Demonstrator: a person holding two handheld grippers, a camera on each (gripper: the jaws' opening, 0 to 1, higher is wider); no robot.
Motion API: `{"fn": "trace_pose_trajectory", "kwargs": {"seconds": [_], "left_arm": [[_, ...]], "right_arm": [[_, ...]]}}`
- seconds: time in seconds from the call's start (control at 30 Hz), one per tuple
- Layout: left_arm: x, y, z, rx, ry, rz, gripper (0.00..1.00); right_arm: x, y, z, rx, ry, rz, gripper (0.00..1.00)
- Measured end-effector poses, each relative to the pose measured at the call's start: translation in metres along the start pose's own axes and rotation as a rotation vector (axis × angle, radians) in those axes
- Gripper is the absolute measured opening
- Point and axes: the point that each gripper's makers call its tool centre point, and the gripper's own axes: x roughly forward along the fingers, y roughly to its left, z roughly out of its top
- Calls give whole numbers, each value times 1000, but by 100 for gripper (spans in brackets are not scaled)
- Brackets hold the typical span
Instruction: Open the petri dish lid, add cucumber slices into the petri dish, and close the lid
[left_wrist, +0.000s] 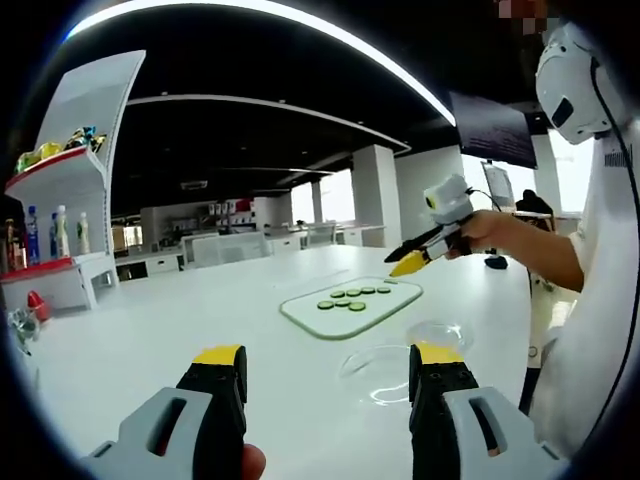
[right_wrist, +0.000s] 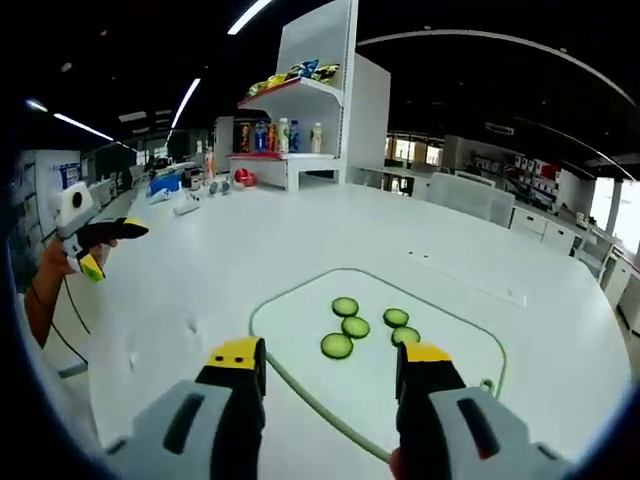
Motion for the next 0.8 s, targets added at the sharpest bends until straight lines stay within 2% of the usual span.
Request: {"fn": "trace_pose_trajectory", "kwargs": {"seconds": [0.17,0.8], "left_arm": [[2,-1,-5,8,21,2,66],[1,-1,0,10,17,14,66]], "right_arm": [[17,-2,-10,-25,52,12,49],[52,2,-23,-19,111,65,43]]}}
